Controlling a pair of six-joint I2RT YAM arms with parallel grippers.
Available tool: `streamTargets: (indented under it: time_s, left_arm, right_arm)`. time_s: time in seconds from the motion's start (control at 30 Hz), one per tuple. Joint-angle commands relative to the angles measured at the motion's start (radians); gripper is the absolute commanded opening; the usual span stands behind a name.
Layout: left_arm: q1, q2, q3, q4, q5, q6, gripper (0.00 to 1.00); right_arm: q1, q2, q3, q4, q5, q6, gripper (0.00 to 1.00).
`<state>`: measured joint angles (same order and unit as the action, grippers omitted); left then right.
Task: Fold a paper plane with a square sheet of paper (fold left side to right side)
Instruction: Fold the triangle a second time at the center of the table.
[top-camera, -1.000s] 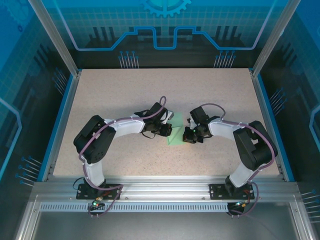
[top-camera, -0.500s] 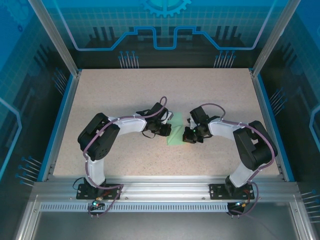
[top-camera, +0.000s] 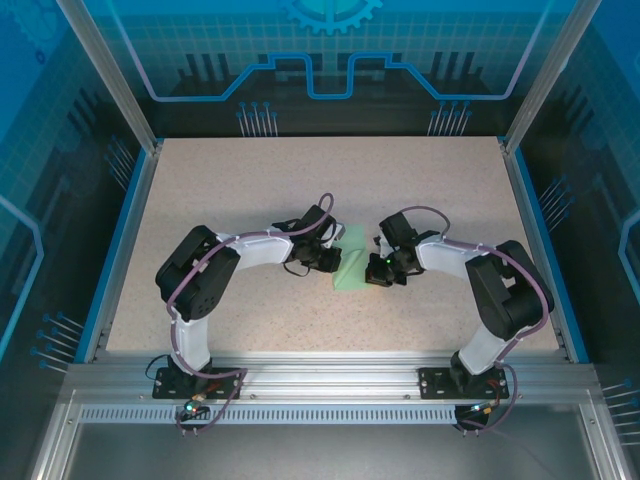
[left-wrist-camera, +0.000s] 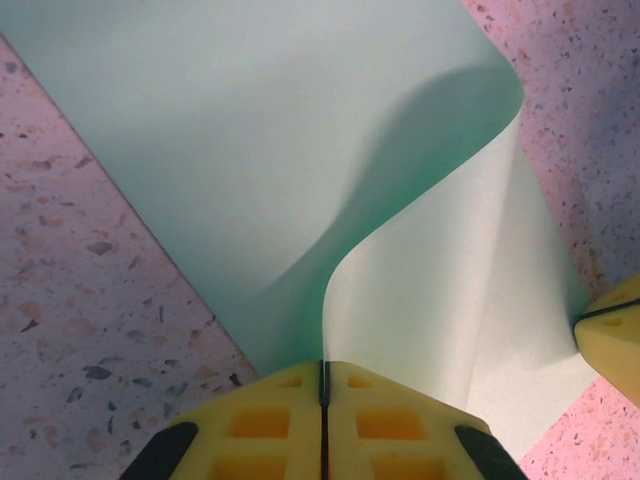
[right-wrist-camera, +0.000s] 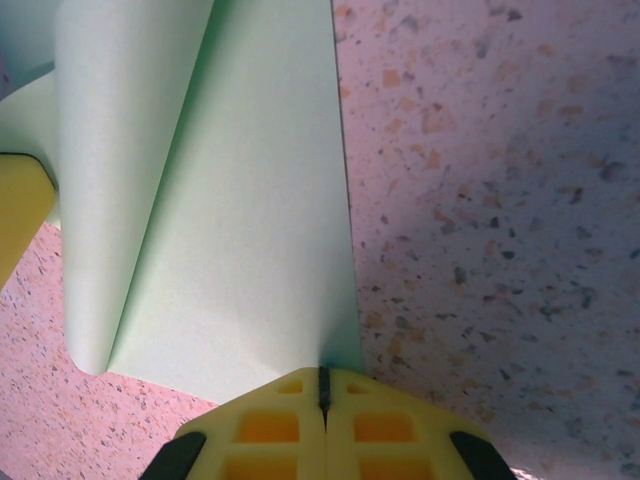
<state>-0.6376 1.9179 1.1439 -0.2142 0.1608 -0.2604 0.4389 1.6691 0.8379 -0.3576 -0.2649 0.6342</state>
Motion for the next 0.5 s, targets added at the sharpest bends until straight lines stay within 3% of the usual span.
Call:
streamTargets:
  time_s: [0.0, 0.47]
  left_arm:
    - [0.010, 0.021, 0.031, -0.022, -0.016, 0.013, 0.08]
    - [0.012, 0.044, 0.043, -0.024, -0.009, 0.017, 0.08]
  right_arm:
    - [0.012, 0.027, -0.001, -0.064, 0.036, -0.016, 0.00]
    - [0.012, 0.029, -0.002, -0.067, 0.038, -0.018, 0.00]
